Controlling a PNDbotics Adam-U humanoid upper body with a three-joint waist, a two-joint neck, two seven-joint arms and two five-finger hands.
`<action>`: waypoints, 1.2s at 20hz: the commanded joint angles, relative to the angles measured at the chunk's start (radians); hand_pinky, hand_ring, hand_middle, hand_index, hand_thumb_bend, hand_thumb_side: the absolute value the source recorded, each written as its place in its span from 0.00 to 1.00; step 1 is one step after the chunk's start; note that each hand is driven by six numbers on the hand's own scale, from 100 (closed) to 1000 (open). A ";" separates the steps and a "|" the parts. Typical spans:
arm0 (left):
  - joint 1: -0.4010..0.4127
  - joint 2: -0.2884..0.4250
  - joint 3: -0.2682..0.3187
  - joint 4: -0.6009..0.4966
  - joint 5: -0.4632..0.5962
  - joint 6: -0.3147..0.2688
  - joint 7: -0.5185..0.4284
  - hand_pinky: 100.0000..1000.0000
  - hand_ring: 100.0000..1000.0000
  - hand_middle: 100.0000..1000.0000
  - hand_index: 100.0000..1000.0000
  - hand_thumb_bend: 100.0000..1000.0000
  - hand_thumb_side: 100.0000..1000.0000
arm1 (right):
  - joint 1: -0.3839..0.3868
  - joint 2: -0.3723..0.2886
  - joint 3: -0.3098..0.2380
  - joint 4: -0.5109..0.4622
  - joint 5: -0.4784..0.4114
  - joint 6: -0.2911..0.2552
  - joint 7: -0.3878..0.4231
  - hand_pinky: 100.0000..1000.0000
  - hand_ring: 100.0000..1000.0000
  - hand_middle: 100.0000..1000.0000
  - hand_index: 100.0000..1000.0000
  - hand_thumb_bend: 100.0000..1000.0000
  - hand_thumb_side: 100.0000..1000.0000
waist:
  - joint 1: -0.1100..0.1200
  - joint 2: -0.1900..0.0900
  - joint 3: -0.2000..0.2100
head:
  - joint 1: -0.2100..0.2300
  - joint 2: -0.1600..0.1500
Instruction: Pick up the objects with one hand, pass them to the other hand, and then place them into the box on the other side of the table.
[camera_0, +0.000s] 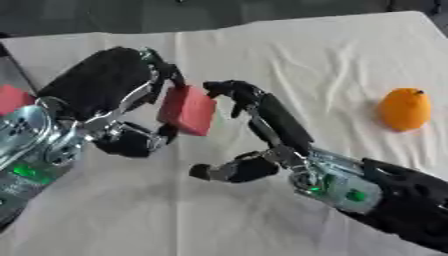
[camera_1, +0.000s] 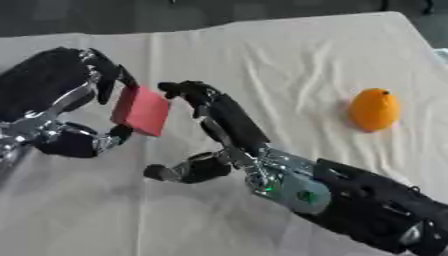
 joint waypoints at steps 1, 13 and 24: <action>-0.012 0.032 0.007 -0.022 0.002 -0.004 -0.014 0.71 0.48 0.27 0.37 0.28 0.00 | -0.006 -0.014 -0.004 -0.010 0.007 0.024 -0.020 0.42 0.82 0.68 0.88 0.70 0.37 | 0.012 -0.016 -0.001 | -0.003 0.004; 0.011 0.118 0.045 -0.062 -0.004 0.006 -0.009 0.70 0.48 0.27 0.37 0.33 0.00 | 0.014 -0.018 -0.001 -0.010 0.018 0.043 -0.039 0.42 0.82 0.68 0.88 0.70 0.37 | 0.013 -0.015 -0.001 | 0.003 0.003; 0.065 0.241 0.134 -0.121 0.001 0.054 0.022 0.69 0.48 0.27 0.37 0.37 0.00 | 0.030 -0.020 0.000 -0.010 0.038 0.039 -0.036 0.43 0.82 0.68 0.88 0.70 0.38 | 0.011 -0.017 0.003 | 0.092 -0.015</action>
